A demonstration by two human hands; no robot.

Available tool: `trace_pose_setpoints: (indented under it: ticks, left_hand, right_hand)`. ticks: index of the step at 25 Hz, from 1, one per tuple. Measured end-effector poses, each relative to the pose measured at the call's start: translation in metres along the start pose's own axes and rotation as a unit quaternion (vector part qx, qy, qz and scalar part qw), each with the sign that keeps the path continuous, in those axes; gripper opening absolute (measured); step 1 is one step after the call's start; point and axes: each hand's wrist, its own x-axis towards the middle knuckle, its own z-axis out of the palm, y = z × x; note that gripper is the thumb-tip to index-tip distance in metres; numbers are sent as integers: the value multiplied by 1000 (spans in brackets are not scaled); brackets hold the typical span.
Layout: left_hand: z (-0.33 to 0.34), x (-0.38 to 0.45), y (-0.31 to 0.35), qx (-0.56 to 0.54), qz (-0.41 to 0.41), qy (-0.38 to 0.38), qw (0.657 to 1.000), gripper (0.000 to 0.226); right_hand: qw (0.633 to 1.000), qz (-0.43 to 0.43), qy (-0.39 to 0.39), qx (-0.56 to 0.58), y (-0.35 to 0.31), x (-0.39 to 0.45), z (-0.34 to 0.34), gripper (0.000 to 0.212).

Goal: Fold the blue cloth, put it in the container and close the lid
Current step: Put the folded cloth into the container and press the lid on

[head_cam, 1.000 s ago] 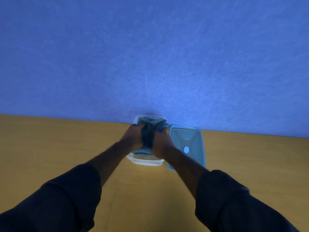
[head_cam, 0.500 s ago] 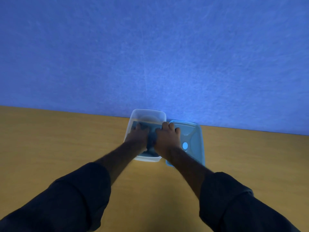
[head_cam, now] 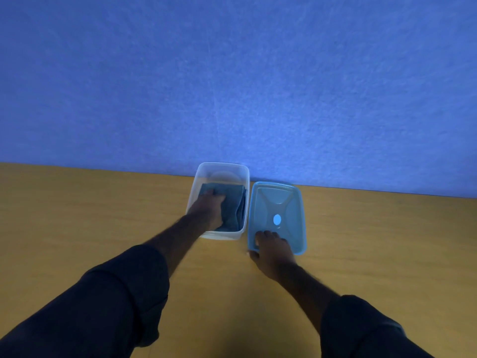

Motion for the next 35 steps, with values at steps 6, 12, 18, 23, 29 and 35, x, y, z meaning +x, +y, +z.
trace_pose_setpoints:
  ticks: [6, 12, 18, 23, 29, 35]
  left_hand:
    - [-9, -29, -3, -20, 0, 125, 992, 58]
    - [-19, -51, 19, -231, -48, 204, 950, 44]
    - [-34, -89, 60, -641, -88, -16, 762, 55]
    - [-44, -104, 68, -750, -64, -80, 653, 54]
    - [-48, -107, 56, -648, -86, 36, 756, 50]
    - [-24, -114, 45, -731, -136, 26, 668, 49]
  right_hand:
    - [981, -87, 170, 18, -18, -16, -34, 11]
    - [900, -125, 398, 128, -39, -31, -89, 12]
    - [848, -147, 430, 272, -64, -50, -123, 14]
    - [797, -175, 426, 390, -69, -62, -121, 15]
    - [685, -117, 406, 593, -73, -69, -112, 8]
    - [599, -129, 386, 690, -90, -69, -115, 6]
